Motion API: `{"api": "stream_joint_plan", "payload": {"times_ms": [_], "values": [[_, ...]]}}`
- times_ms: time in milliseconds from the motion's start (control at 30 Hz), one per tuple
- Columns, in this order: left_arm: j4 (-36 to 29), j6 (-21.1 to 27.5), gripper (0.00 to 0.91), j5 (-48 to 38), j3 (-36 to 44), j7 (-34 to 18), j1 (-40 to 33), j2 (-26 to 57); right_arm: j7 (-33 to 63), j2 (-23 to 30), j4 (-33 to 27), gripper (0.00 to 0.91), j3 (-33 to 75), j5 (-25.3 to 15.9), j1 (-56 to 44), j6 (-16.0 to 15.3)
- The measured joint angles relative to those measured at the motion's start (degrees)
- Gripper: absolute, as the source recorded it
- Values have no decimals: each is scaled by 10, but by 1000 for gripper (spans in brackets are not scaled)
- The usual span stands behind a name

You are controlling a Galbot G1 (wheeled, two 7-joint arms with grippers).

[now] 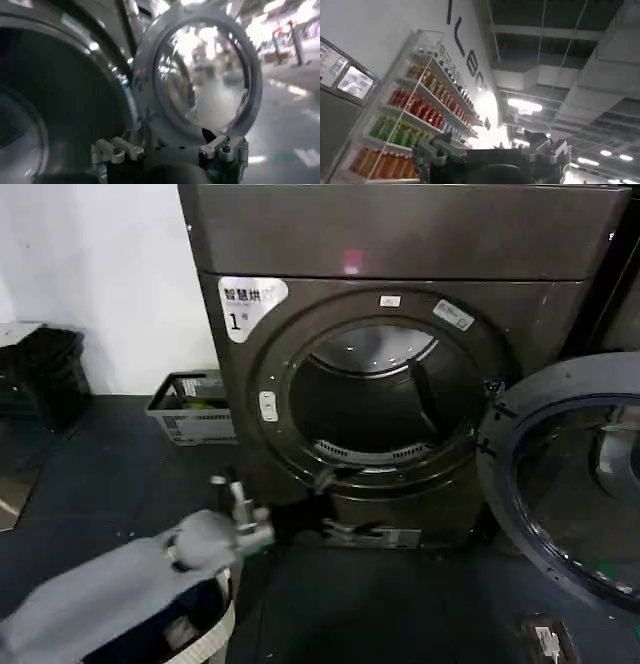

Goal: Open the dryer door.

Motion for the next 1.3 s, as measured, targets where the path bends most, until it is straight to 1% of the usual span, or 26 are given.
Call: {"api": "stream_joint_plan", "payload": {"times_ms": [200,267,367,467,633,800,967,1167,1300], "values": [[-35,65,907,-3,-36,3,45,81,-6,2,3,907,3,-16,7,0],[-49,82,907,3,-50,11,65,109,-7,2,4,907,0,-18,10,0],[-68,97,907,7,-68,23,96,153,-8,2,6,907,-4,-23,14,0],[-83,102,907,10,-84,35,124,196,-10,0,9,907,-6,-32,18,0],[-106,123,907,43,-119,40,180,263,-11,-4,10,907,-12,-38,26,0],[-111,172,907,64,-145,30,215,312,-14,-3,13,907,-16,-40,29,1],[-107,220,907,79,-170,57,231,347,-14,-3,10,907,-17,-41,30,2],[-88,244,907,109,-179,95,240,378,-11,-6,6,907,-17,-40,30,4],[-69,240,907,139,-180,121,244,389,-11,-5,6,907,-23,-42,34,5]]}}
